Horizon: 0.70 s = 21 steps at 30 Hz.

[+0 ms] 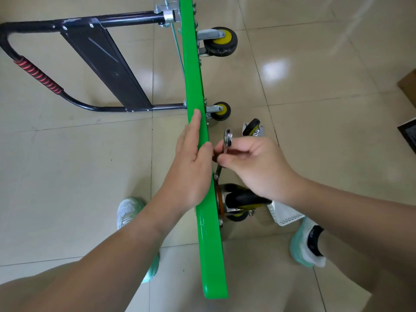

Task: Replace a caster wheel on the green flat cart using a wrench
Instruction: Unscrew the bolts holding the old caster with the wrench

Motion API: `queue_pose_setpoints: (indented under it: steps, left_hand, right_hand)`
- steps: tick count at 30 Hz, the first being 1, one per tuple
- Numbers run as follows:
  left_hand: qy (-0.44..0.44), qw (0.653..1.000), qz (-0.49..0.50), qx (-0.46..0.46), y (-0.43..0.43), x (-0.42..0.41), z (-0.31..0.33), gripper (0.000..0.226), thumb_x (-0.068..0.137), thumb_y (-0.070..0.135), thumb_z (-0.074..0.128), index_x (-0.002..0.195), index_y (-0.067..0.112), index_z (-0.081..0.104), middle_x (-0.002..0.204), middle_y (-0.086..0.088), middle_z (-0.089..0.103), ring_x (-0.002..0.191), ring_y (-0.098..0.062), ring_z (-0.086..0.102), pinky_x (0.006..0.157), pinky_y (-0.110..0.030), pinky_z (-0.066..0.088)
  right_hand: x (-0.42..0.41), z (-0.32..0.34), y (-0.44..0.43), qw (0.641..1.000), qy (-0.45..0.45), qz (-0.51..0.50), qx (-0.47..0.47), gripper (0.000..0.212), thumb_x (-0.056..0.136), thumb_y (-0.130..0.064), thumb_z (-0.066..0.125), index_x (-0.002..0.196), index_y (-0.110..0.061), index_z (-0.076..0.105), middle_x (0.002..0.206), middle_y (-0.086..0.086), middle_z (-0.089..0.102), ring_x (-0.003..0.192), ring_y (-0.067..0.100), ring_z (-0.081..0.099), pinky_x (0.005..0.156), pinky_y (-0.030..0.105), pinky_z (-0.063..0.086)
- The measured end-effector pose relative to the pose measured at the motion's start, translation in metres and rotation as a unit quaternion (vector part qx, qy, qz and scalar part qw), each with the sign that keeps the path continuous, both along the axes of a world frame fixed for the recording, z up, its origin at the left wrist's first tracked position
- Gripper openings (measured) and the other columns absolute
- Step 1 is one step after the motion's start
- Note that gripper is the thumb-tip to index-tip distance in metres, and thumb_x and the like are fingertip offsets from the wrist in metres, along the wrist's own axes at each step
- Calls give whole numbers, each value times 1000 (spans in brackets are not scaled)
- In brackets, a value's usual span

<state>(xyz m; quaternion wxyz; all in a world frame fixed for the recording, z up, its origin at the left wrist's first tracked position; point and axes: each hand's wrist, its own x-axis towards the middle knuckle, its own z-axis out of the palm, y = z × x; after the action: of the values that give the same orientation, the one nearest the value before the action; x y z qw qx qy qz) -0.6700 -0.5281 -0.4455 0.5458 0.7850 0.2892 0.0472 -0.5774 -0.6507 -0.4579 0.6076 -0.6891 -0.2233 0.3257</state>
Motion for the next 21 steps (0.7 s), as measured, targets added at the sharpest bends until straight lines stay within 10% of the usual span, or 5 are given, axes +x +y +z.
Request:
queue_pose_setpoints:
  steps: [10, 21]
  left_hand:
    - [-1, 1000, -1, 8, -3, 0, 2, 63, 110, 20, 33, 165, 40, 8, 167, 22, 13, 145, 16, 10, 119, -14, 7]
    - [7, 1000, -15, 7, 2, 1, -2, 64, 111, 20, 33, 163, 42, 5, 162, 28, 12, 153, 12, 2, 122, -15, 4]
  right_hand:
    - [-8, 3, -17, 996, -69, -44, 44, 31, 85, 5, 72, 94, -25, 75, 93, -9, 76, 92, 7, 73, 88, 24, 57]
    - [65, -14, 27, 992, 100, -26, -77, 10, 97, -9, 65, 90, -6, 71, 80, 9, 72, 75, 24, 74, 69, 30, 60]
